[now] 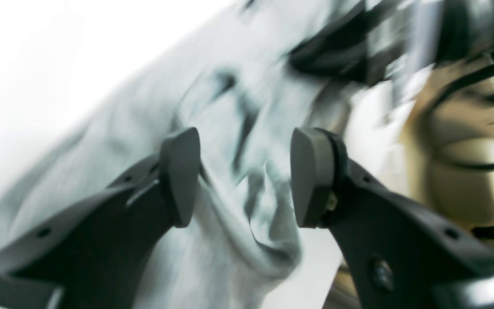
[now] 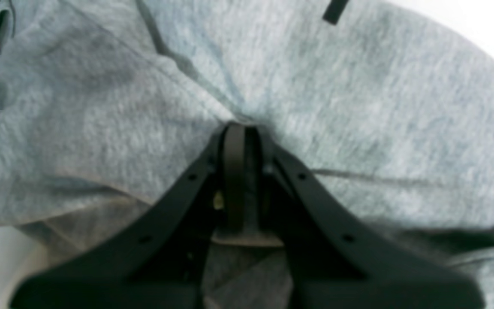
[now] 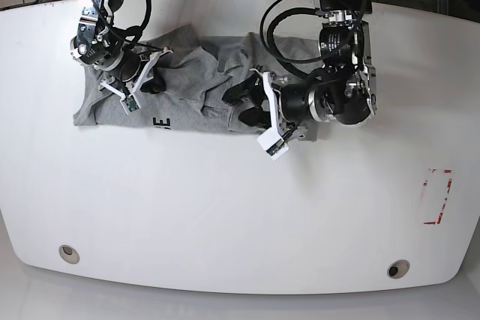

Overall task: Layout the t-shirt on the table in an organized manner, then fold the t-shirt properly
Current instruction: 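Fold the held end toward the right gripper with the left gripper, then grasp the other end of the shirt with the right gripper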

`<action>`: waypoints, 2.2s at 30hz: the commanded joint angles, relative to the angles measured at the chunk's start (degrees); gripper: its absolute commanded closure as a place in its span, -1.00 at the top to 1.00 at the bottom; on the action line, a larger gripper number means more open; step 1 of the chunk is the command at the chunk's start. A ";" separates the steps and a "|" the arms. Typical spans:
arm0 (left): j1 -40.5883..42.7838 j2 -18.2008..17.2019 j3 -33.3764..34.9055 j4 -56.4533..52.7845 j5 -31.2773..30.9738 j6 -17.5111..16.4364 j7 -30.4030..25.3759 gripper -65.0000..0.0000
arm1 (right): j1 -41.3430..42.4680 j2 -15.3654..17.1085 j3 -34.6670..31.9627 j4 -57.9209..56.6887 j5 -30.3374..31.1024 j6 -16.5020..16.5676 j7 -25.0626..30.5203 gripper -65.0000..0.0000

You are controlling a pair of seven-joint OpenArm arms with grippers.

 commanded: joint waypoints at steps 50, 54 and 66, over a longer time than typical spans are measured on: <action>3.39 -25.61 -2.00 -26.06 7.94 -0.06 -19.28 -0.87 | 9.40 -3.58 28.12 17.29 12.68 -0.10 -27.42 1.00; 3.39 -25.96 -2.00 -26.59 7.94 -0.06 -19.28 -0.87 | 11.42 0.81 33.31 9.38 17.16 -0.10 -29.88 1.00; 3.30 -26.14 -2.00 -26.32 7.85 -0.06 -19.28 -0.87 | 9.40 5.65 36.12 -12.51 34.21 -0.10 -30.85 1.00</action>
